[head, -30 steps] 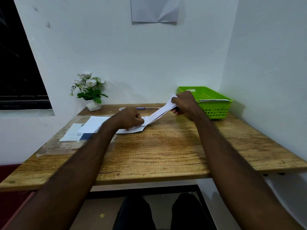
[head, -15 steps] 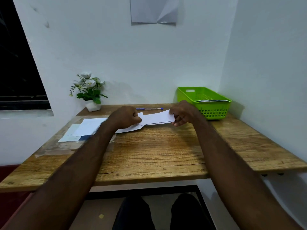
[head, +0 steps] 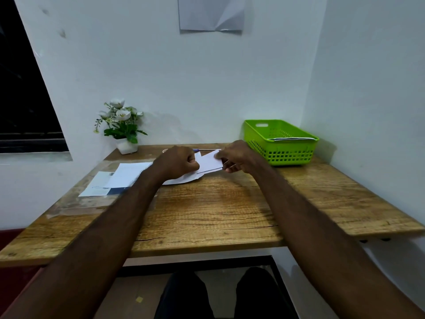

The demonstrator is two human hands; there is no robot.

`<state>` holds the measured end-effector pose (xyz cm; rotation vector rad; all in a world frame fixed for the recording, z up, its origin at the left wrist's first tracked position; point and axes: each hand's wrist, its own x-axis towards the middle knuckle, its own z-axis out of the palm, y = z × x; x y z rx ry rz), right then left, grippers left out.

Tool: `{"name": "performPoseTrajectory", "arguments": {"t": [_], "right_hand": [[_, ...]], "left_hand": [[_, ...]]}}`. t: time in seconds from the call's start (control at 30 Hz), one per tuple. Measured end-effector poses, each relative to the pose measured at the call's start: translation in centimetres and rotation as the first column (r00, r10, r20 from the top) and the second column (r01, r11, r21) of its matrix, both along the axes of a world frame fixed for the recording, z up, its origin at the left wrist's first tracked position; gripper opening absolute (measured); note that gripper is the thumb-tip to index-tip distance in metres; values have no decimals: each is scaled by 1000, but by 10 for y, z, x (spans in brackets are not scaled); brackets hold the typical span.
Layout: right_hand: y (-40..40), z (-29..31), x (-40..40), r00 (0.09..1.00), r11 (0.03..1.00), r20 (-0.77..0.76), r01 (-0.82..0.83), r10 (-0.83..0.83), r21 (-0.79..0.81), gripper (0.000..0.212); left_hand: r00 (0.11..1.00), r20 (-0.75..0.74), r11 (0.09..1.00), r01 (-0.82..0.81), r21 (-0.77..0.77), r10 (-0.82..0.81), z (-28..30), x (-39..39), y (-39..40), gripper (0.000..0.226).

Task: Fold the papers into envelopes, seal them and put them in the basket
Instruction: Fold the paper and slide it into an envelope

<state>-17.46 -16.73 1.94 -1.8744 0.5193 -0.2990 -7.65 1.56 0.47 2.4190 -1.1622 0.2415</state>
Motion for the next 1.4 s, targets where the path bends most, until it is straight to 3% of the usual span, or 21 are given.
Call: {"name": "performPoseTrajectory", "arguments": {"t": [0.17,0.4,0.73,0.9,1.2,1.27,1.4], "right_hand": [[-3,3,-3,998,1000,-59,17,-15,26,10],[-1,-1,2,1000,999,-22,2,-1,52,9],[17,-17,17,999,993,53,0,6,-120,21],[21,-22,23,994,950,106,17,17,-313,14],[15,-15,15,978,881,-37,-201,205,-428,11],[14,-13,12,976,839,-73,-215,206,-500,12],[11,-12,11,981,867,-135,-189,142,-461,10]], "left_hand": [[1000,12,1000,5,-15,-5,0,1,-1,20],[1000,22,1000,15,-13,-14,-1,0,-1,18],[992,52,992,114,-62,-111,-4,-6,-8,20],[990,41,989,136,-64,-134,-5,-7,-10,17],[991,-24,987,132,-92,-134,-5,-4,-10,26],[989,-37,986,137,-93,-141,-5,-6,-9,31],[991,-43,989,125,-74,-129,-7,-7,-10,25]]}}
